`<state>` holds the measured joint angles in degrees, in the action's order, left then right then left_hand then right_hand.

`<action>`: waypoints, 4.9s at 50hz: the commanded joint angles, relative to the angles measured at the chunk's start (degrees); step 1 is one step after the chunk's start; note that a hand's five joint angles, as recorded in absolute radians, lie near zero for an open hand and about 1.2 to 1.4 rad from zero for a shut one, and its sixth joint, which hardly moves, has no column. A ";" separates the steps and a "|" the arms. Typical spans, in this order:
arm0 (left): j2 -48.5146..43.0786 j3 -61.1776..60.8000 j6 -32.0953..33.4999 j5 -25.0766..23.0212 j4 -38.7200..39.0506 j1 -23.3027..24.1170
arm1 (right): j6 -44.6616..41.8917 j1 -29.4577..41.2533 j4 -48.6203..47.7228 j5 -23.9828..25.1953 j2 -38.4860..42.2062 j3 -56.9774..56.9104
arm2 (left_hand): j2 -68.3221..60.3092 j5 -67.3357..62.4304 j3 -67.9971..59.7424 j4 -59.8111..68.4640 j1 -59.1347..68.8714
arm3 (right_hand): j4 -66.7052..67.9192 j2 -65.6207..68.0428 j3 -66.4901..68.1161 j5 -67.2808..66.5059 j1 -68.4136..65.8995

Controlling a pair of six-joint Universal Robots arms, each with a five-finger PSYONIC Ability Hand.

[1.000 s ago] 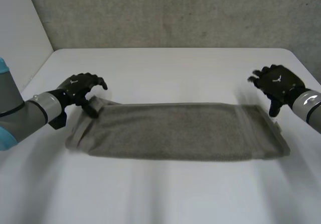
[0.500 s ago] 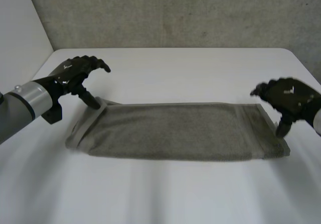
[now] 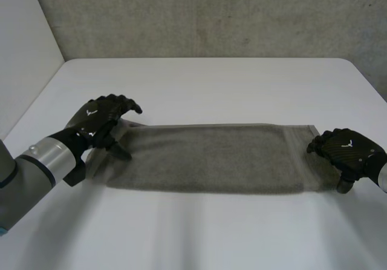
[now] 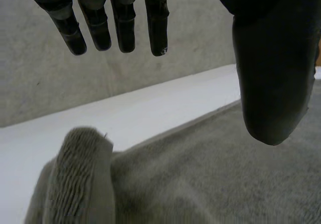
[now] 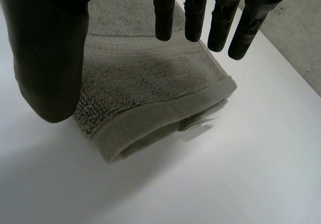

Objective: Fold the towel.

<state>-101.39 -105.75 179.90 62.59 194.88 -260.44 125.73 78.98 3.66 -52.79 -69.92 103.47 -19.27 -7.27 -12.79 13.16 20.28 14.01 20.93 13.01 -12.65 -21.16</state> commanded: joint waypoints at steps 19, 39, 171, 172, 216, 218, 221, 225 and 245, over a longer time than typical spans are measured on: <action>-2.58 0.98 0.01 1.75 0.24 -0.94 | -3.56 -0.92 -1.11 0.49 3.83 -1.16 | 1.99 -0.01 2.79 -3.16 -3.00 | -4.01 59.07 -3.01 -57.35 -58.84; -0.56 1.07 -0.43 1.93 0.24 -3.49 | -12.61 -7.12 -1.02 0.58 -5.65 -13.28 | 2.50 0.49 2.79 -3.16 -3.51 | -4.01 59.07 -3.01 -57.35 -58.84; -24.22 26.49 4.58 28.82 2.96 31.85 | 23.34 19.20 -5.59 -9.44 -7.68 6.13 | -55.54 -57.54 2.79 -3.16 54.53 | -4.01 -10.93 -3.01 12.65 11.16; -24.20 26.47 4.58 28.82 2.96 31.84 | 23.34 19.20 -5.59 -9.44 -7.68 6.13 | -55.54 -57.54 2.79 -3.16 54.52 | -4.01 -10.93 -3.01 12.65 11.16; 2.17 0.01 4.06 28.38 3.05 21.20 | 8.75 21.92 -14.20 -8.38 -1.09 7.19 | 2.49 0.49 2.79 -3.16 -3.51 | -4.01 26.50 -3.01 -24.78 -26.27; 2.08 0.54 3.97 28.38 3.14 21.20 | 8.66 21.75 -14.20 -8.38 -0.92 7.19 | 2.50 0.49 2.79 -3.16 -3.51 | -4.01 26.50 -3.01 -24.78 -26.27; 1.64 1.59 3.45 28.47 3.84 21.20 | 8.57 21.66 -14.29 -8.38 -0.22 7.10 | 2.33 0.33 2.79 -3.16 -3.34 | -4.01 26.34 -3.01 -24.61 -26.10; 1.37 2.74 1.60 28.47 5.60 21.82 | 8.13 21.75 -14.29 -8.29 0.49 7.01 | 2.33 0.33 2.79 -3.16 -3.34 | -4.01 31.00 -3.01 -29.28 -30.77; -21.20 18.74 -6.31 28.82 6.48 27.53 | 5.76 22.10 -13.41 -8.21 -3.82 10.09 | 0.48 -1.52 2.79 -3.16 -1.49 | -4.01 59.07 -3.01 -57.35 -58.84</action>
<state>-116.96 -89.40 173.55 91.19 201.95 -233.47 131.42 100.82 -9.81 -60.99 -73.08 112.96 -19.73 -8.15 -12.79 13.16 20.79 14.01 69.48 13.01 -64.57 -69.68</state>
